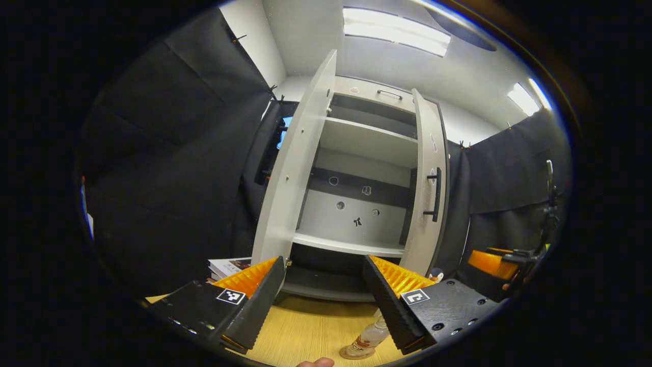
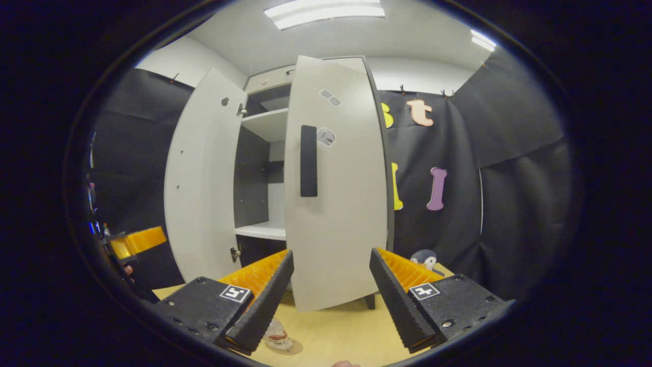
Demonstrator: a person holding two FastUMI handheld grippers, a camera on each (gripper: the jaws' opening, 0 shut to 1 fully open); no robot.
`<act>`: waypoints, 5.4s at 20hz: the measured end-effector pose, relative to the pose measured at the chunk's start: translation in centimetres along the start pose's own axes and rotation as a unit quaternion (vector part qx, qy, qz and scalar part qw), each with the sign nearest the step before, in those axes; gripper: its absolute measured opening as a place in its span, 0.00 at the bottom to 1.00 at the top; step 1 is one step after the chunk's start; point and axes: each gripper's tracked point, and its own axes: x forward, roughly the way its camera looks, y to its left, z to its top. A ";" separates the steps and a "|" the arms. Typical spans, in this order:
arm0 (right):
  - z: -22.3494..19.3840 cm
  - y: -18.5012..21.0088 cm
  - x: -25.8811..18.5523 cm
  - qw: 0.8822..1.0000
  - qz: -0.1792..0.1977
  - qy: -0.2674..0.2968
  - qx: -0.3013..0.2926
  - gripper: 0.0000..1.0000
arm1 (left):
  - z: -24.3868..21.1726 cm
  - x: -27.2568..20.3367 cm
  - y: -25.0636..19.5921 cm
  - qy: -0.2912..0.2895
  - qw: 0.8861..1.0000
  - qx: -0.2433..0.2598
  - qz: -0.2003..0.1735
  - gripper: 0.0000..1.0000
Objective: Grasp the bottle in the cabinet with the left hand and place it on the coaster, then close the right door with the right hand and the left door with the left hand.
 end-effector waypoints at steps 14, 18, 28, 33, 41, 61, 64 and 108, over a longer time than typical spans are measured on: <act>-2.7 0.3 -1.9 0.999 0.007 0.028 0.038 0.98 | 9.7 7.7 16.3 -0.010 0.994 0.030 0.104 0.95; -2.9 -0.1 -1.9 0.999 0.001 0.031 0.041 0.98 | 10.0 12.1 18.5 -0.015 0.993 0.016 0.116 0.95; -2.9 -0.2 -1.0 0.999 -0.001 0.029 0.038 0.99 | 10.8 13.2 17.6 -0.039 0.991 -0.021 0.130 0.94; -3.6 0.1 -0.7 0.998 0.005 0.040 0.044 0.98 | 10.2 13.1 14.0 -0.027 0.995 -0.014 0.097 0.97; -2.9 -1.1 -1.1 0.999 -0.010 0.034 0.039 0.99 | 8.4 15.3 6.2 -0.019 0.999 -0.019 0.023 0.94; -3.8 -1.3 -2.8 0.997 -0.020 0.034 0.071 0.98 | -3.2 3.5 4.3 0.030 0.995 0.058 0.070 0.99; -4.3 -0.2 -2.7 0.997 -0.008 0.040 0.072 0.98 | -7.1 1.2 3.3 0.063 0.995 0.036 0.063 0.95; -5.4 1.7 -2.8 0.997 -0.010 0.055 0.062 0.99 | -10.2 0.2 -2.8 0.084 0.994 0.057 -0.031 0.95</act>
